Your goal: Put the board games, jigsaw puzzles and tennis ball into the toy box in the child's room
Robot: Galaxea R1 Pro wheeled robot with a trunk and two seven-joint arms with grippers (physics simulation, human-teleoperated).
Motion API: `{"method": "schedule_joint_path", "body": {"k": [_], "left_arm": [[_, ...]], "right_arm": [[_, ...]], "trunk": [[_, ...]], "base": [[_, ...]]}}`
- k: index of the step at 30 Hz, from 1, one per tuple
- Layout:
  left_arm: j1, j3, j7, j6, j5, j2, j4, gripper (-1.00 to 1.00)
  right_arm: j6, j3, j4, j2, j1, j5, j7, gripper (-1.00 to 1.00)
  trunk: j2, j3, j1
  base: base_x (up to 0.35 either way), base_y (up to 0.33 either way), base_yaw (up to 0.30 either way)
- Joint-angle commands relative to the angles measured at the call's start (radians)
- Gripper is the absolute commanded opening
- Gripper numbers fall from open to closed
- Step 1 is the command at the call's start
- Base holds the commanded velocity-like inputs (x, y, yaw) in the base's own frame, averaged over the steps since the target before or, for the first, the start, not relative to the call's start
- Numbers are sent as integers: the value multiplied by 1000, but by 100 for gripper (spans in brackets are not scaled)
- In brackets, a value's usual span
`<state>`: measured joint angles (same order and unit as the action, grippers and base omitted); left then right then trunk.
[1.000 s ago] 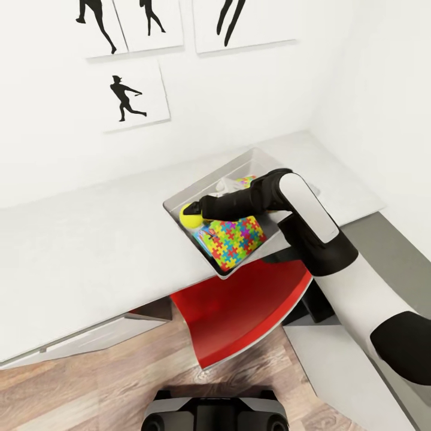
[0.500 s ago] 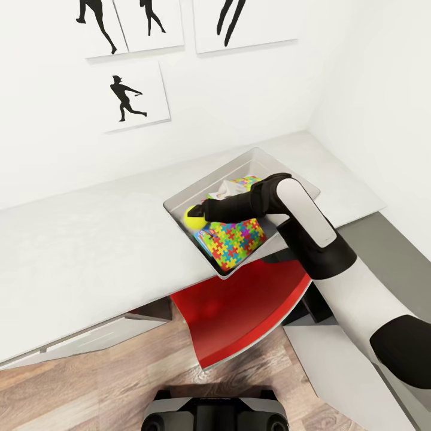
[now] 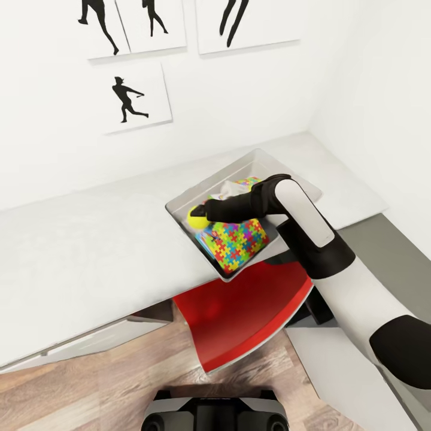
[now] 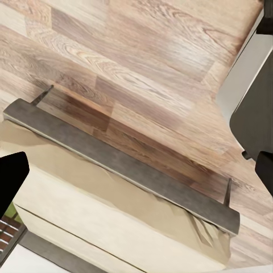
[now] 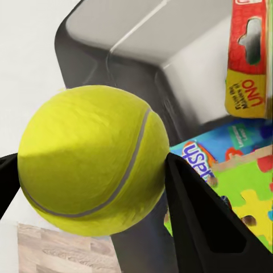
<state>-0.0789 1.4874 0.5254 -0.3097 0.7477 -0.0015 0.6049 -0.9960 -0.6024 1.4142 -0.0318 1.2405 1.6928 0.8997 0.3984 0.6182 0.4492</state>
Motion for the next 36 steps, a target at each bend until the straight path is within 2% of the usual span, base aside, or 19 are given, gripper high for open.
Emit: {"method": "schedule_joint_path", "body": {"k": [1, 12, 22, 27, 36], "left_arm": [[1, 4, 8, -3, 6, 0, 2, 100], [1, 4, 8, -3, 6, 0, 2, 100], [1, 4, 6, -3, 6, 0, 2, 100], [1, 4, 4, -3, 6, 0, 2, 100], [2, 4, 4, -3, 5, 0, 2, 100]], "right_arm": [[3, -1, 1, -1, 1, 13, 13, -100], [6, -3, -16, 5, 0, -34, 13, -100], [7, -5, -18, 17, -16, -59, 13, -100], [7, -4, -18, 20, -20, -88, 12, -100], [11, -2, -19, 29, -22, -108, 11, -100]], "trunk": [[2, 1, 1], [2, 1, 1], [2, 1, 1], [2, 1, 1], [2, 1, 1]], "base": [[87, 84, 0], [34, 32, 0], [6, 6, 0], [1, 1, 0], [0, 0, 0]]}}
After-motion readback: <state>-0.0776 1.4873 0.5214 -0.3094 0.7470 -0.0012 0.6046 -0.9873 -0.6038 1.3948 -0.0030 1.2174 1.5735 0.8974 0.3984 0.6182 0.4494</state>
